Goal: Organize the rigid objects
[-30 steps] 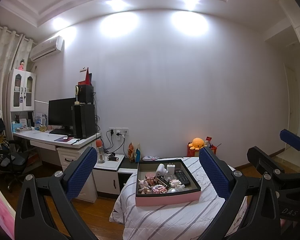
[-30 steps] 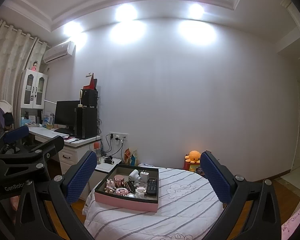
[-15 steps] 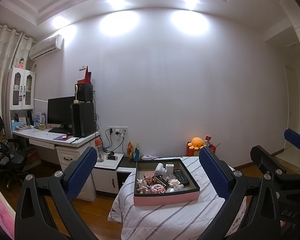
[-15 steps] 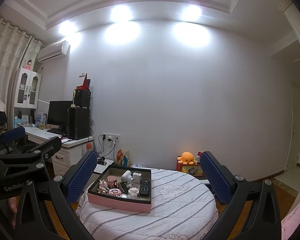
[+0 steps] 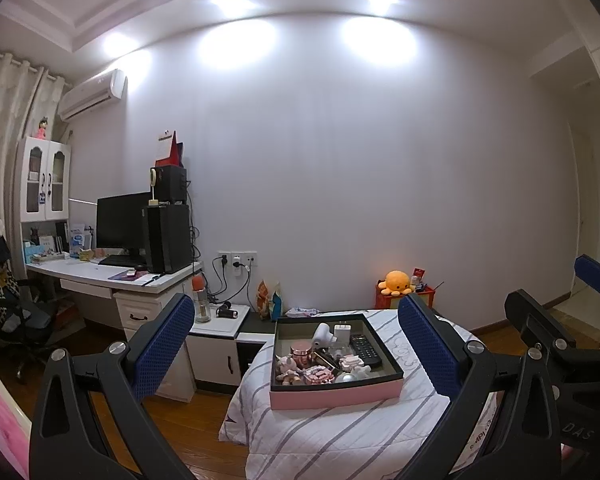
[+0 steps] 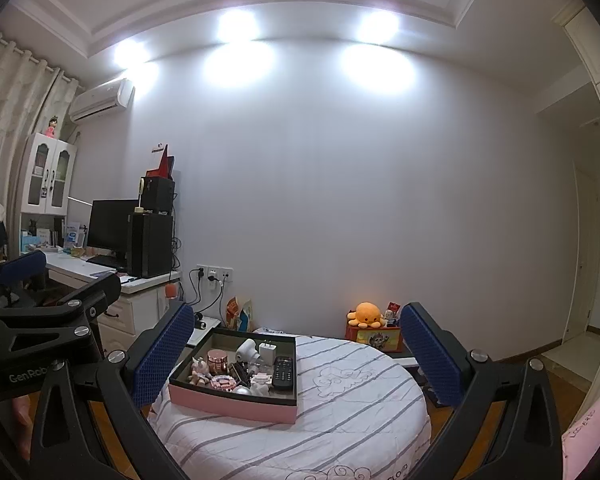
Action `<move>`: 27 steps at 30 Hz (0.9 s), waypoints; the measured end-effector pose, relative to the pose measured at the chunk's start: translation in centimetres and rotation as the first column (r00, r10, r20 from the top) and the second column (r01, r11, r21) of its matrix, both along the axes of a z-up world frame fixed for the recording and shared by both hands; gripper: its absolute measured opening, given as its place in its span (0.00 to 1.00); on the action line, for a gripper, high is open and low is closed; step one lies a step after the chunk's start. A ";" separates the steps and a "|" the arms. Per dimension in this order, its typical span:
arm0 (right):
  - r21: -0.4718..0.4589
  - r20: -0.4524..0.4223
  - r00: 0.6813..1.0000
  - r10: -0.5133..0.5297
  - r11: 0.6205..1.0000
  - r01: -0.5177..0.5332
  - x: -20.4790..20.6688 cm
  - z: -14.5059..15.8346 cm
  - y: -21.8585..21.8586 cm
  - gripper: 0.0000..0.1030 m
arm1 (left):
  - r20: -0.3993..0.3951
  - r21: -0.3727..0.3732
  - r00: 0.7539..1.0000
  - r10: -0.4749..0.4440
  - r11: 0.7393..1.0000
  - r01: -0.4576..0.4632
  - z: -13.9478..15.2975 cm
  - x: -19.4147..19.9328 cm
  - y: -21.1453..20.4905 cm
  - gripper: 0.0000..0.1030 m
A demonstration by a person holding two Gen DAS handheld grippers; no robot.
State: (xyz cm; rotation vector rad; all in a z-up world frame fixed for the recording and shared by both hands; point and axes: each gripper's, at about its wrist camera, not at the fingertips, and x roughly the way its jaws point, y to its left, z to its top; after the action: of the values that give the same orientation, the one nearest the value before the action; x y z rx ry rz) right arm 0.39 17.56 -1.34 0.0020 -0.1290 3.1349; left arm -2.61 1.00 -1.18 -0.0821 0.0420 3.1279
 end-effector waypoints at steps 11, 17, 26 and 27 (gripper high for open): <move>0.008 0.008 1.000 -0.005 1.000 0.005 -0.1 0.0 -0.2 1.00 | 0.002 -0.015 1.000 0.010 1.000 -0.010 -0.2 0.0 0.1 1.00; 0.009 0.006 1.000 -0.006 1.000 0.006 -0.1 0.1 -0.3 1.00 | 0.005 -0.013 1.000 0.009 1.000 -0.009 -0.1 0.0 0.1 1.00; 0.012 0.003 1.000 -0.013 1.000 0.013 -0.1 0.1 -0.4 1.00 | 0.008 -0.008 1.000 0.006 1.000 -0.006 0.0 0.1 0.1 1.00; 0.013 0.000 1.000 -0.016 1.000 0.016 0.0 0.1 -0.5 1.00 | 0.007 -0.008 1.000 0.007 1.000 -0.007 0.0 0.1 0.1 1.00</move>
State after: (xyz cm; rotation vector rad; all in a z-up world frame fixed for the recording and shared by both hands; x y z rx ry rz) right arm 0.35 17.08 -1.28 0.0005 -0.1480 3.1183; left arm -2.54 1.11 -1.18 -0.0930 0.0548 3.1345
